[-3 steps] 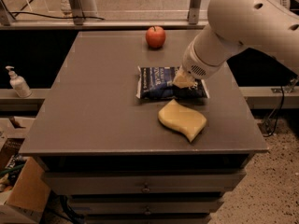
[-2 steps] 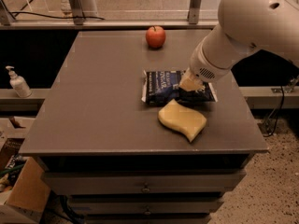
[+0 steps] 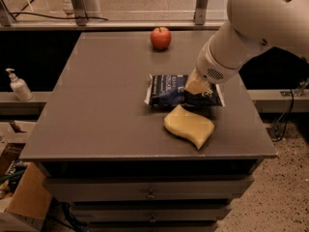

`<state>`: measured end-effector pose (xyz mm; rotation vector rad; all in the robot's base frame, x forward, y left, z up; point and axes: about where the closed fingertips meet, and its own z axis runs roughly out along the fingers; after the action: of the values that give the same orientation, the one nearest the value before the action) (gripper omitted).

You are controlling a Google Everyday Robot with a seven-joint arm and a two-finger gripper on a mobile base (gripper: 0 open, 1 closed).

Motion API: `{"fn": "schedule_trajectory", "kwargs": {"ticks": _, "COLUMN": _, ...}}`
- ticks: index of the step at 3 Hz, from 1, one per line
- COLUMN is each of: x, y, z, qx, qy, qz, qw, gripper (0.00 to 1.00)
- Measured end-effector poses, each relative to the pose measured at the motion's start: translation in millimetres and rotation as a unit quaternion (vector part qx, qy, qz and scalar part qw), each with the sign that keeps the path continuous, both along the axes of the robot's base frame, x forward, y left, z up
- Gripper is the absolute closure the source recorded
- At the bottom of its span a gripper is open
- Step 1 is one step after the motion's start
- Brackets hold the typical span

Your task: Move blue chip bag near sponge

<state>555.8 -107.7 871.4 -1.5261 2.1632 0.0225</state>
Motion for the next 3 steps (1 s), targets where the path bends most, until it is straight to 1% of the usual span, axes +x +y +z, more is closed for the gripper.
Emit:
{"fn": "schedule_trajectory", "kwargs": {"ticks": 2, "x": 2.3, "y": 6.8, "z": 0.4, "qx": 0.002, "qy": 0.005, "qz": 0.004, "qw": 1.0000, "gripper": 0.13}}
{"fn": "schedule_trajectory", "kwargs": {"ticks": 3, "x": 1.5, "y": 3.5, "z": 1.0, "qx": 0.005, "qy": 0.004, "qz": -0.003, "qw": 1.0000, "gripper": 0.00}}
